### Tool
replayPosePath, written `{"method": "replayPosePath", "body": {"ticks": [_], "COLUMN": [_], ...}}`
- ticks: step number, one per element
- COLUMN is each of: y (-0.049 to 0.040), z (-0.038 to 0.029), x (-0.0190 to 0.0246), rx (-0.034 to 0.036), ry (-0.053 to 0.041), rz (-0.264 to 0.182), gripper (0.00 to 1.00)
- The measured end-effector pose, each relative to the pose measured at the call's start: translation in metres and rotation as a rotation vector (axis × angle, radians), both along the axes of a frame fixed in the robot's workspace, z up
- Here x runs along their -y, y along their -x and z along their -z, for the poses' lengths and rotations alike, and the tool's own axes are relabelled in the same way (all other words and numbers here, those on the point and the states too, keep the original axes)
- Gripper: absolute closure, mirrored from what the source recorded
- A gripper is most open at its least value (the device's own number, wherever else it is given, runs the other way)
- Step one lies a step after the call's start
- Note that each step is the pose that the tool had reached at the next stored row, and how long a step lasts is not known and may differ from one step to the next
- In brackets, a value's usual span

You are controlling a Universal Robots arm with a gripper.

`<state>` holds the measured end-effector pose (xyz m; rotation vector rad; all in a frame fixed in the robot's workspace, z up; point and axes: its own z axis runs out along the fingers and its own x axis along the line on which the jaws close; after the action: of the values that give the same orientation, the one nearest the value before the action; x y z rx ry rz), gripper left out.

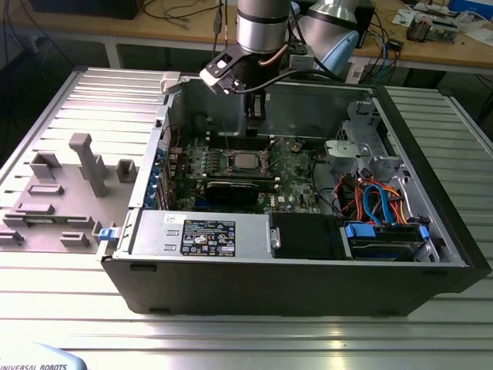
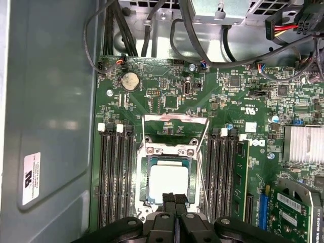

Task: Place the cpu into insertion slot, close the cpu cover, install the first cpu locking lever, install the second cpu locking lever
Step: 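Close the cpu cover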

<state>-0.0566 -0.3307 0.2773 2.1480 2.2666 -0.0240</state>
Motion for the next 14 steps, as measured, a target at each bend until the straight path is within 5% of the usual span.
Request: {"method": "replayPosePath", "body": {"ticks": [14], "y": [-0.0007], "z": [-0.0036], "x": [0.0], "rx": [-0.0001], "ry": [0.0004], "rz": [0.0], "gripper": [0.89]}}
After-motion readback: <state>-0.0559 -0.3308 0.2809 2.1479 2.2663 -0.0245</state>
